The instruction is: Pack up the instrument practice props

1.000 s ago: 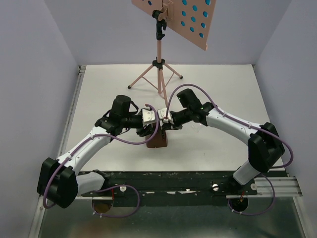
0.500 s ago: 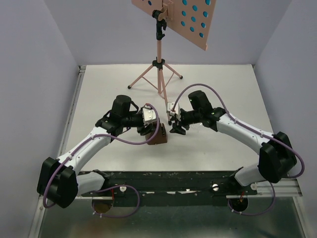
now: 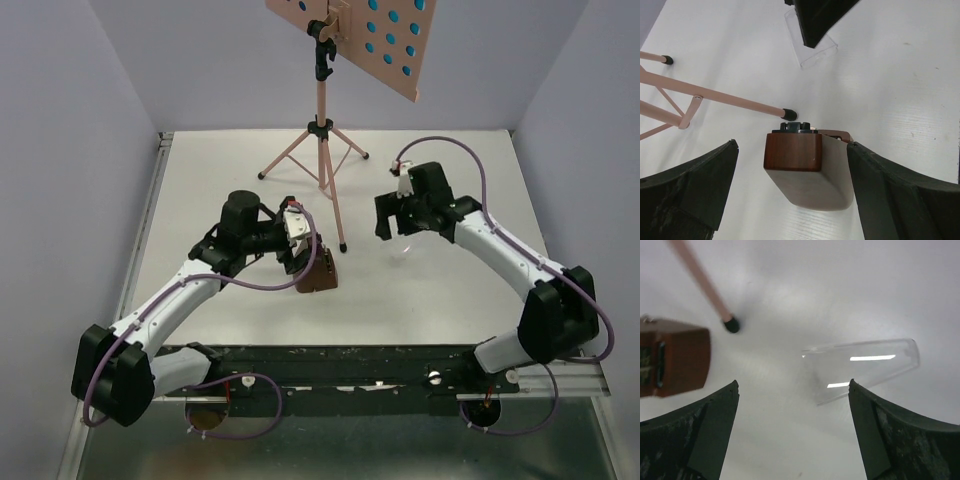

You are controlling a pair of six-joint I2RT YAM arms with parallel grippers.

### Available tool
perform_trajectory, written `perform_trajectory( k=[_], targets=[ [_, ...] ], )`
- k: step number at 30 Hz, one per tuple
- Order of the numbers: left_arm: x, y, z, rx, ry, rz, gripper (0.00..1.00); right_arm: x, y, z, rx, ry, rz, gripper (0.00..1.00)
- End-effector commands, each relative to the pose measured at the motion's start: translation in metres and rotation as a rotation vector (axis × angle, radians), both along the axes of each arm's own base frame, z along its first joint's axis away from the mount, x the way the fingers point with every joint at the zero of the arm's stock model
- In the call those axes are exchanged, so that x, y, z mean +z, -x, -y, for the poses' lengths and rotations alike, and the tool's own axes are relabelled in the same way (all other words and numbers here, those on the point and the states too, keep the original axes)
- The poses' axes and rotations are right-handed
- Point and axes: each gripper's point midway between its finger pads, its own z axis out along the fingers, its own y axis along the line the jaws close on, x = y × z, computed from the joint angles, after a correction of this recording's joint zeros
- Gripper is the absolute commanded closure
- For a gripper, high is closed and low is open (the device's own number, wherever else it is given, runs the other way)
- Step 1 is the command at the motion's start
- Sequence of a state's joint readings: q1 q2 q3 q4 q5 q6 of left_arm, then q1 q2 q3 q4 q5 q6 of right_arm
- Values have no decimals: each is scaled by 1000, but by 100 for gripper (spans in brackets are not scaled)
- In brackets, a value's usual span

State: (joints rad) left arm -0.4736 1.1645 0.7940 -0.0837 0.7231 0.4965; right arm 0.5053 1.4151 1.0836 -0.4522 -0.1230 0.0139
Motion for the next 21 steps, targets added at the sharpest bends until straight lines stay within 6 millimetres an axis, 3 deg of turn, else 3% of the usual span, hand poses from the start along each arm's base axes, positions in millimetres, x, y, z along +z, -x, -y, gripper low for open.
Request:
perform_trajectory(
  k=[1,4,11,21],
  targets=[
    [32,3,-2,46,68,19,1,-30,-24,83,-540,34,-241,4],
    [44,7,-5,64,82,27,1,-45,-30,100,-614,60,-295,4],
    [66,13,-15,131,91,46,1,-74,-39,110,-687,60,-402,8],
    [61,21,-25,174,63,-1,1,-97,-73,113,-748,54,-460,13]
  ],
)
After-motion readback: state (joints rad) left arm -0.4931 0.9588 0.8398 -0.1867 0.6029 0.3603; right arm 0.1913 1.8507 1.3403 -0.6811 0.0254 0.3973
